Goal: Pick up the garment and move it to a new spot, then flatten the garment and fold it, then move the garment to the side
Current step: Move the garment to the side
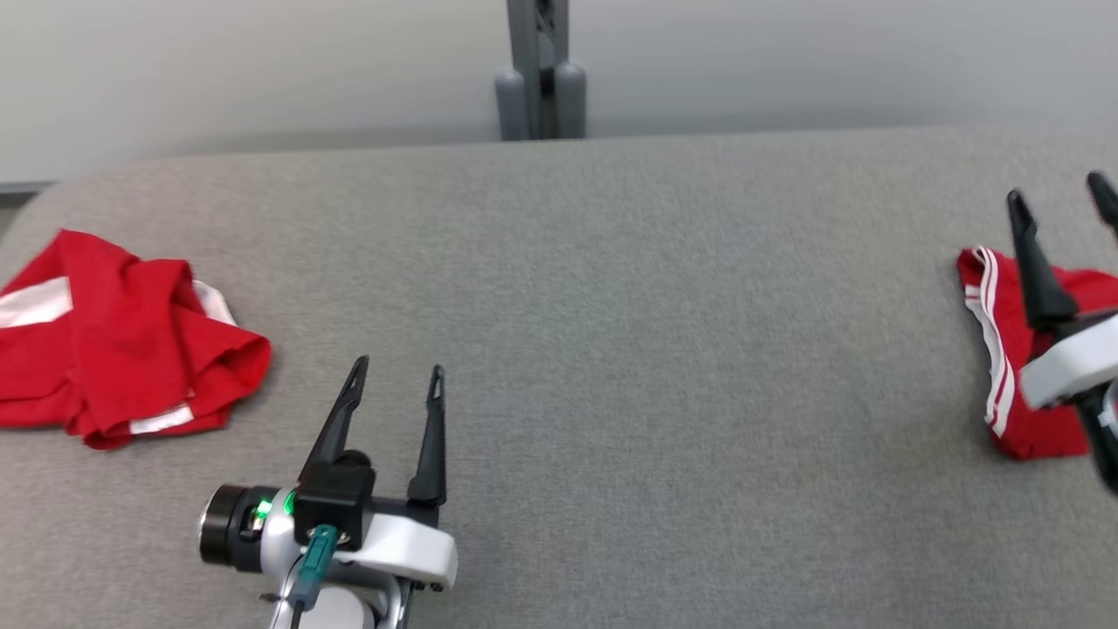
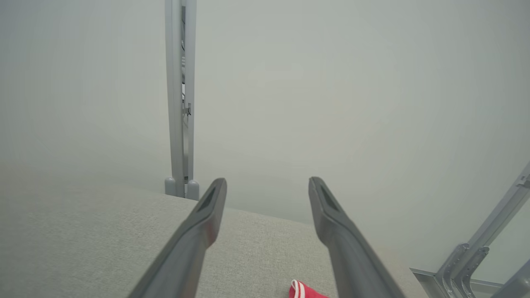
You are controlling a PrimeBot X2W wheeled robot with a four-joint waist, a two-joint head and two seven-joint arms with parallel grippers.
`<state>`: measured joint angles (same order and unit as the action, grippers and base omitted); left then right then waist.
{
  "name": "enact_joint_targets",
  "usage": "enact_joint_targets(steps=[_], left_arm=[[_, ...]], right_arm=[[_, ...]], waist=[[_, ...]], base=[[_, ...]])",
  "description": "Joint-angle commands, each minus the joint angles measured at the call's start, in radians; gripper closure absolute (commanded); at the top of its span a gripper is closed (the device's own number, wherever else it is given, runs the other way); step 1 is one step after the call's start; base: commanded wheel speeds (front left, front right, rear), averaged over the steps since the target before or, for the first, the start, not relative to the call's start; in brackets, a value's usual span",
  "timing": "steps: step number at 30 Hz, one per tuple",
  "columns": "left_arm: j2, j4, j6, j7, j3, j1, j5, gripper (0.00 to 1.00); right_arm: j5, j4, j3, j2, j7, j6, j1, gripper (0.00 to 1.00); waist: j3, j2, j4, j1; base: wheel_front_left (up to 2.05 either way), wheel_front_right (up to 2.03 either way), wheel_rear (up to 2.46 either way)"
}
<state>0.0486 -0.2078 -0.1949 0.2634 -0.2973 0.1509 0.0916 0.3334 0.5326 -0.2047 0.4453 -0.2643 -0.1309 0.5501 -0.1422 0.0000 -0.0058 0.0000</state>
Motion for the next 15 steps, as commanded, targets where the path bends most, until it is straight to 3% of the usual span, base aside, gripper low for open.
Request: enact_joint_targets(steps=[1,9,11,15], left_arm=[[0.005,0.004,-0.002,0.000,0.017,-0.022,-0.008,0.00],[0.004,0.014,0.018,0.000,0.108,-0.119,-0.029,0.00],[0.005,0.006,0.025,0.000,0.122,-0.142,-0.019,0.00],[0.004,0.005,0.027,0.000,0.137,-0.158,-0.021,0.00]], right_arm=[[0.001,-0.031,0.016,-0.018,0.000,0.000,-0.043,0.00],[-0.021,-0.239,0.114,-0.186,0.000,0.001,-0.289,0.00],[-0.028,-0.277,0.159,-0.257,0.000,0.000,-0.365,0.00],[-0.067,-0.309,0.174,-0.309,0.000,0.000,-0.424,0.00]], waist=[[0.074,0.0000,0.062,0.0000],[0.142,0.0000,0.100,0.0000],[0.155,0.0000,0.101,0.0000],[0.162,0.0000,0.090,0.0000]], base=[[0.00,0.00,0.00],[0.00,0.00,0.00],[0.00,0.00,0.00],[0.00,0.00,0.00]])
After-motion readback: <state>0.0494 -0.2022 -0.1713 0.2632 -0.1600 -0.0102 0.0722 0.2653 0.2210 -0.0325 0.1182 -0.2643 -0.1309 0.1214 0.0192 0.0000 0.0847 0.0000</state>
